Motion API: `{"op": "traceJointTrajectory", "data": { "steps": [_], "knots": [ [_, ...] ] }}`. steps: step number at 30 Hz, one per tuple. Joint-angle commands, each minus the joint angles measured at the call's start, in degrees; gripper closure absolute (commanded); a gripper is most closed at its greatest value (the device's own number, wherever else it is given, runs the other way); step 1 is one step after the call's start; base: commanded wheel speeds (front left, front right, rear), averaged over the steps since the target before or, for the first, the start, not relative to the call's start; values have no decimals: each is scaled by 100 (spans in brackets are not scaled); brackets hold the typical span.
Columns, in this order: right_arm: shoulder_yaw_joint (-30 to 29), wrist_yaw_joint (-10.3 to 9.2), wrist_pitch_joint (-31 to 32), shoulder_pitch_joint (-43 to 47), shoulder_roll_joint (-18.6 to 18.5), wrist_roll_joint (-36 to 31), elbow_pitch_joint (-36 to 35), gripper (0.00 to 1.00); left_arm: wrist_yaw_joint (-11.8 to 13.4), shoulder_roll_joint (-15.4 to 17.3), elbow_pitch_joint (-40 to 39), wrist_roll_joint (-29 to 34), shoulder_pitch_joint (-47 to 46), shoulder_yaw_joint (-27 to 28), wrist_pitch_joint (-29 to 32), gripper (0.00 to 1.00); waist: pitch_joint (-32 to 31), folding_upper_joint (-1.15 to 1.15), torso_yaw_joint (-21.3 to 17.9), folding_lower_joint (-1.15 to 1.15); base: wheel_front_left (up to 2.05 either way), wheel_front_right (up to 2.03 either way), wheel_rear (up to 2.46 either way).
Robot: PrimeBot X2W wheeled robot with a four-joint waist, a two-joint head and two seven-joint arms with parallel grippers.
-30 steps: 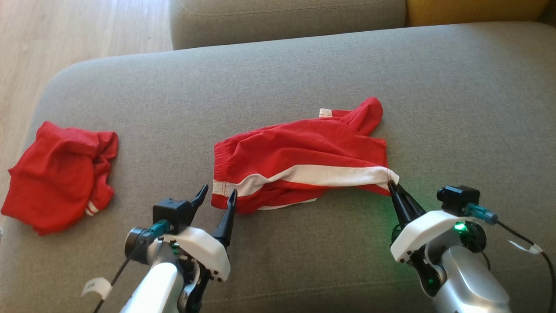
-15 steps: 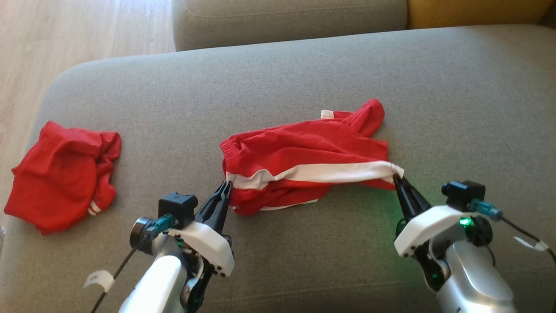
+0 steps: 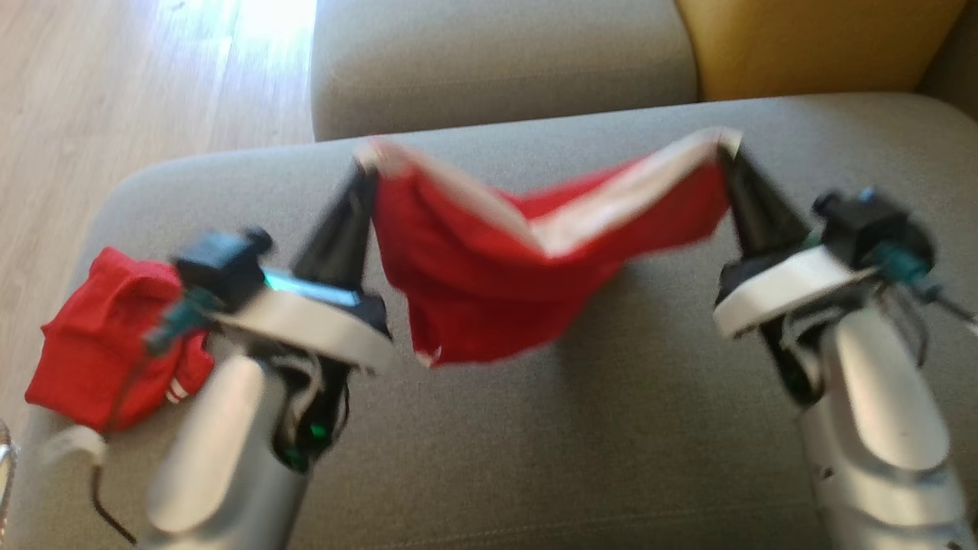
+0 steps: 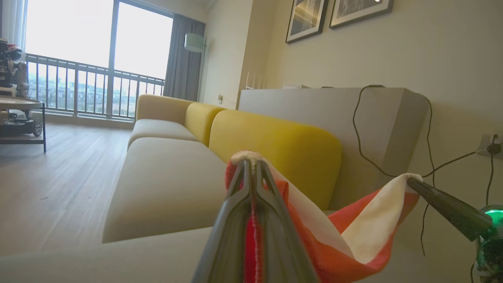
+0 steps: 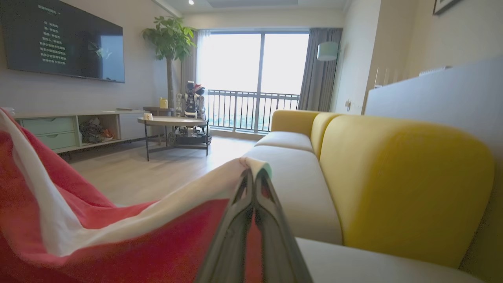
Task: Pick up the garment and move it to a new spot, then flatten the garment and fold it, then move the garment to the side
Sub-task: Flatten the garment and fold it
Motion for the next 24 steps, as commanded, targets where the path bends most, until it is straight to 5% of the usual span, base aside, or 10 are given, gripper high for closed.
{"op": "traceJointTrajectory", "data": {
  "steps": [1, 5, 12, 20, 24],
  "knots": [
    [23, -2, 212, -260, 14, -121, -673, 100, 144, 107, -566, -157, -397, 381, 158, 100, -95, 0, -47, 0, 0, 0, 0],
    [-76, -2, 783, -142, 14, -46, -1626, 100, 435, 68, -1206, -553, -349, 623, 736, 100, -104, 0, -78, 0, 0, 0, 0],
    [-193, -2, 1579, -473, 14, 17, -2179, 100, 849, 222, -1445, -733, -758, 814, 1696, 100, 216, 0, -113, 0, 0, 0, 0],
    [-85, -2, 1952, -2790, 14, 15, -733, 100, 570, 420, -169, -824, -3004, 868, 2355, 100, 1550, 0, -296, 0, 0, 0, 0],
    [-272, -2, 1290, -4376, 14, -293, 419, 100, 323, 452, 985, -520, -4496, 829, 1927, 100, 2157, 0, -414, 0, 0, 0, 0]
  ]
}}
